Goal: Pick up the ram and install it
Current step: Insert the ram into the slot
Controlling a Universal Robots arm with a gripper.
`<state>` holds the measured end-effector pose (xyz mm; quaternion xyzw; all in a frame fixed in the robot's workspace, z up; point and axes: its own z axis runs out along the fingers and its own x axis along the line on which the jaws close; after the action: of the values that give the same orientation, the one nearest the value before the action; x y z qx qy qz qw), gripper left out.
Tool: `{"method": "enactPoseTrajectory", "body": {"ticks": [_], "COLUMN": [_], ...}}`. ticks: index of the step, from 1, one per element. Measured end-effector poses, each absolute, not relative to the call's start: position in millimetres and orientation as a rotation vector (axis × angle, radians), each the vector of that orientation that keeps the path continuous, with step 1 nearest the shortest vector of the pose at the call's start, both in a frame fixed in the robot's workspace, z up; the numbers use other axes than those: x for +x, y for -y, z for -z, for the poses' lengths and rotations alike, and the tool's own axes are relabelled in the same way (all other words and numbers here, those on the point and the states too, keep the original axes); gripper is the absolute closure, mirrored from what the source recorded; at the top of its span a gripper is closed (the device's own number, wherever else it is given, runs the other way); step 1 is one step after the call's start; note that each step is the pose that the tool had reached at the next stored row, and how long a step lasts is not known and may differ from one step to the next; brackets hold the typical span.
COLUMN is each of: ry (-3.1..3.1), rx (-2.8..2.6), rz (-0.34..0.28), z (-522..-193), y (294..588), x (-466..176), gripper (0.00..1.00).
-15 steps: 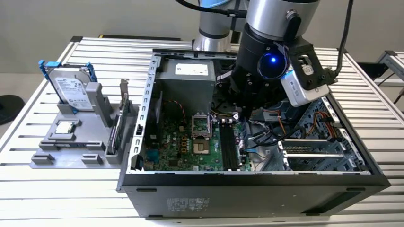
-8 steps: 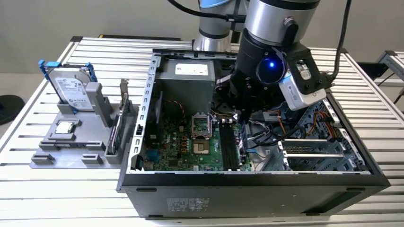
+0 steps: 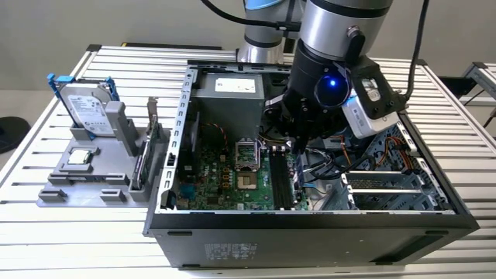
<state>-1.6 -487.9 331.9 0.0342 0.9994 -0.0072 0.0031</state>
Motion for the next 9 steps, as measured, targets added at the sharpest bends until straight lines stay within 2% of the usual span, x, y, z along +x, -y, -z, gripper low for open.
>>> {"method": "enactPoseTrajectory", "body": {"ticks": [9], "ry": [-3.134], "rx": [0.108], "rz": [0.023], "z": [-326.3], "y": [487.1], "x": [-0.1], "gripper": [1.00]}}
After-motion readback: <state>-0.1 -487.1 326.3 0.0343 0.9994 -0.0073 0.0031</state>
